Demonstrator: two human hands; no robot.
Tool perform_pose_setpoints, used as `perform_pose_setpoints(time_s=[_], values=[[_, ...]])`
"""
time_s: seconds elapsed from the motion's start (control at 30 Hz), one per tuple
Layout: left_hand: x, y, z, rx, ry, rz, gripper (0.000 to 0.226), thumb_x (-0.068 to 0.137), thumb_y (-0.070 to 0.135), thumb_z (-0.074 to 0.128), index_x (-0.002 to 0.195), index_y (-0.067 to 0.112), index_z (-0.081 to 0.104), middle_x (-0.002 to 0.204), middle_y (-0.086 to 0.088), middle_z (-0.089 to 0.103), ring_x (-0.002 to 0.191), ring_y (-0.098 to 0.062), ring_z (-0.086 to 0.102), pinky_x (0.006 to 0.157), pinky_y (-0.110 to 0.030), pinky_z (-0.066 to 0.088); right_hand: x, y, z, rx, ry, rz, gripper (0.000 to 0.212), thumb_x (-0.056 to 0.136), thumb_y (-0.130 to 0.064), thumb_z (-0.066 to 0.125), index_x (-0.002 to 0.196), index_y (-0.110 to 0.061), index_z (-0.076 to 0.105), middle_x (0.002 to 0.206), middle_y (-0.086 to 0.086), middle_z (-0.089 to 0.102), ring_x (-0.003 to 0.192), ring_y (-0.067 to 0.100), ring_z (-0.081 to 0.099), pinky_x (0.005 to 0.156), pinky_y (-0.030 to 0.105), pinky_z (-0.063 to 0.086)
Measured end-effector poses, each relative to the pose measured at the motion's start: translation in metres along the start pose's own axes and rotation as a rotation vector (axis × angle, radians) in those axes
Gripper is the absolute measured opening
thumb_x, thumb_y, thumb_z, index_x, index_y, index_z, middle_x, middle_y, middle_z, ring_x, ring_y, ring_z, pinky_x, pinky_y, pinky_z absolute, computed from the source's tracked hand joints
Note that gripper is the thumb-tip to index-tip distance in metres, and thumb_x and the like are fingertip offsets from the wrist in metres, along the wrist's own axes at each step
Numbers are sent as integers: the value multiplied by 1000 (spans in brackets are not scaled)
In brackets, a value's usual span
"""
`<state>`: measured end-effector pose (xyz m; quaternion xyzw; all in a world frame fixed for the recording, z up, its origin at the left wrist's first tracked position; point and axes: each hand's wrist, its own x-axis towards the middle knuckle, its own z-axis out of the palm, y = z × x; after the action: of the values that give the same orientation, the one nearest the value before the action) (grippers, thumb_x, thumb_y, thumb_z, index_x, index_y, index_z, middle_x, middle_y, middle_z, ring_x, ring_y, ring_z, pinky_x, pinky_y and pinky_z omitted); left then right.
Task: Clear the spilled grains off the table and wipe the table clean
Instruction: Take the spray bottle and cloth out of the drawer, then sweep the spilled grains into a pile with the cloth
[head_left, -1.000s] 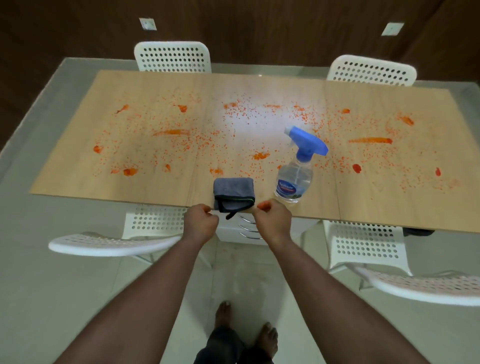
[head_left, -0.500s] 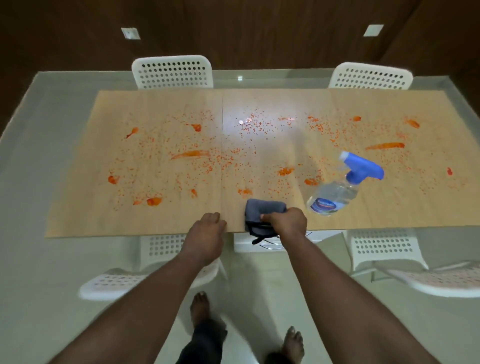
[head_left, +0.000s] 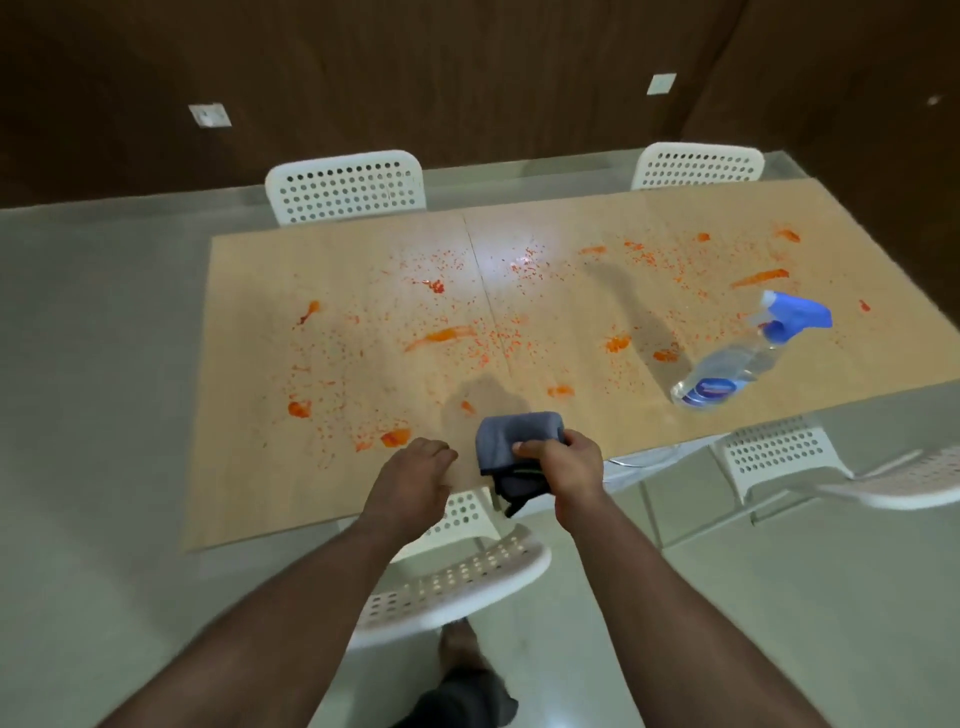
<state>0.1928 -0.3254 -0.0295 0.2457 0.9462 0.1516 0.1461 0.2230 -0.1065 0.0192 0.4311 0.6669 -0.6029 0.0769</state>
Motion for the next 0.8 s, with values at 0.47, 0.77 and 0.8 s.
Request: perform_pose_setpoints(time_s=[0.47,0.77,0.8], values=[[-119,-146,-50,-18,5,-120,64,92,23,70,152,11,50,153,-9,52,142,-29,43,114,-40,39,-121,46,165,214,-83,0,21,78,2,79,94,-6,68,90,14,69,82,32,66,63,43,54],[-112,-239,-85,72,-77,-112,77,85,34,78,151,12,45,149,-8,51,136,-29,44,111,-40,43,-140,58,246,403,75,104,81,49,-16,79,124,5,59,102,24,67,86,39,70,57,41,56],[-107,-250,-89,65,-86,-97,79,86,36,79,152,14,43,151,-7,49,137,-28,43,112,-40,43,-142,53,256,387,92,109,77,49,-16,80,121,3,61,105,26,68,85,39,70,57,40,55]])
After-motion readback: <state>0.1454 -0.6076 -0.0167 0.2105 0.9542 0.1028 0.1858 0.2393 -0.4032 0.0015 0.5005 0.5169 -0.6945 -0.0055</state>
